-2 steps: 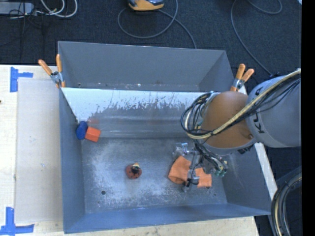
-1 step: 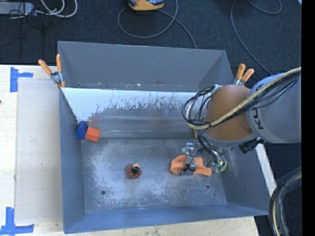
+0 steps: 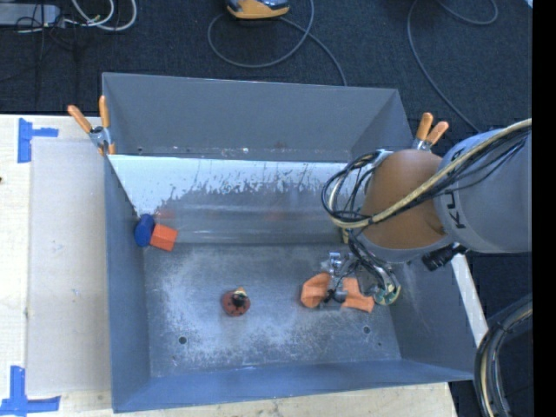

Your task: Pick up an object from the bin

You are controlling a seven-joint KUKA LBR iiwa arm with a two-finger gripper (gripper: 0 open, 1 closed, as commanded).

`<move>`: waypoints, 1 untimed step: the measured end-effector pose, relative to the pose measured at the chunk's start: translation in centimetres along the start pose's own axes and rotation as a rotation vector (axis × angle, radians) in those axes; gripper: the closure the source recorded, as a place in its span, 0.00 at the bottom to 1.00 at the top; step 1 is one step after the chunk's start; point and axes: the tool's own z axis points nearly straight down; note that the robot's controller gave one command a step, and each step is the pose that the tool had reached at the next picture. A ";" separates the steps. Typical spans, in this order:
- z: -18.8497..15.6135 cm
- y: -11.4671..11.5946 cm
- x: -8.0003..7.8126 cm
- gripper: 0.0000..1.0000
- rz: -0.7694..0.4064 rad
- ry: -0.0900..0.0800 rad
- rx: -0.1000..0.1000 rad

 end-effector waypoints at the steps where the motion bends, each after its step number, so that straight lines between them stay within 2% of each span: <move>1: -12.7 -0.4 -0.8 1.00 0.049 -0.001 0.000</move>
Offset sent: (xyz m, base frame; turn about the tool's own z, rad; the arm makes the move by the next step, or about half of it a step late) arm 0.0000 0.0000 0.0000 0.0000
